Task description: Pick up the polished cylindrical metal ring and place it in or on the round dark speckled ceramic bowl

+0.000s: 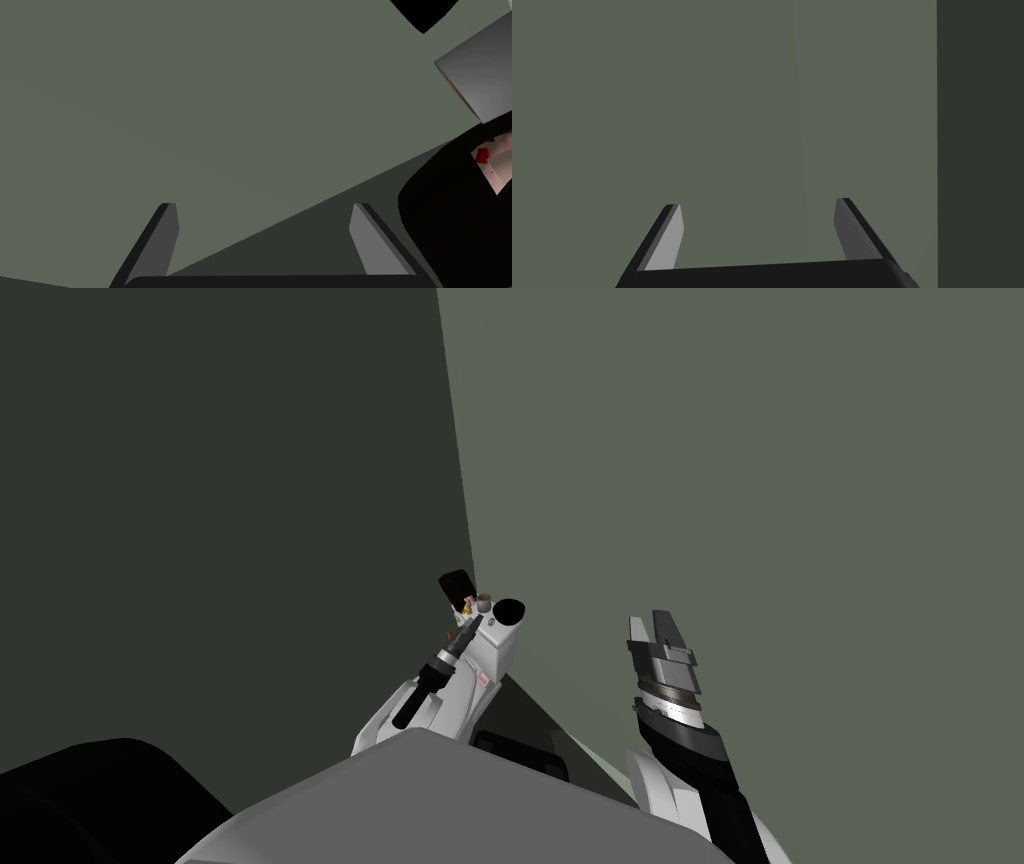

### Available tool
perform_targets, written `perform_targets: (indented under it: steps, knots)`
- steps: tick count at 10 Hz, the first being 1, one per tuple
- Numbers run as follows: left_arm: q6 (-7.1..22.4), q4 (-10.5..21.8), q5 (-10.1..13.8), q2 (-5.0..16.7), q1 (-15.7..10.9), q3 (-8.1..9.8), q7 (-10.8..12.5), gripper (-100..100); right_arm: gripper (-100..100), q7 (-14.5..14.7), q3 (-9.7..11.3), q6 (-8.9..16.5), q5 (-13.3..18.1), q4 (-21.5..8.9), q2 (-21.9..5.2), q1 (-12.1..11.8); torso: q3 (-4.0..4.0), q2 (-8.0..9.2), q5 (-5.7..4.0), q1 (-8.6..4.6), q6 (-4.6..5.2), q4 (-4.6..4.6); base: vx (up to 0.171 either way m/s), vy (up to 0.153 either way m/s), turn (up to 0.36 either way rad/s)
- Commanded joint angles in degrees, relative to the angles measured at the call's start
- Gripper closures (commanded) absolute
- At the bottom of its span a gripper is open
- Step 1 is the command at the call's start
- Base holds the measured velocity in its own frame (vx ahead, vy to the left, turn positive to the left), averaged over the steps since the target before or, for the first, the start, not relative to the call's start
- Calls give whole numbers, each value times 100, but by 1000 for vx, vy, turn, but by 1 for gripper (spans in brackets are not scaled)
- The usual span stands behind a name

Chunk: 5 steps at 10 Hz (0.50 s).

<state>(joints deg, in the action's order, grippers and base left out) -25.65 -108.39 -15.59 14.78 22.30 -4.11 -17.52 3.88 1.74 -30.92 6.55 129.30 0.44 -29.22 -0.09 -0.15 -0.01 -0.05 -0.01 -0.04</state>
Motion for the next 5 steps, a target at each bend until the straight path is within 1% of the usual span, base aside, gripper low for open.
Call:
perform_targets:
  steps: [1,5]
  knots:
    - [47,267,-127,157,-95,-10,-116,-100,0,0,0,0,0,0,0,0,0,0,0,0,0,0,37,-11,-79]
    - [187,936,-463,513,-357,-66,-414,-100,0,0,0,0,0,0,0,0,0,1,0,0,0,0,33,-11,-86]
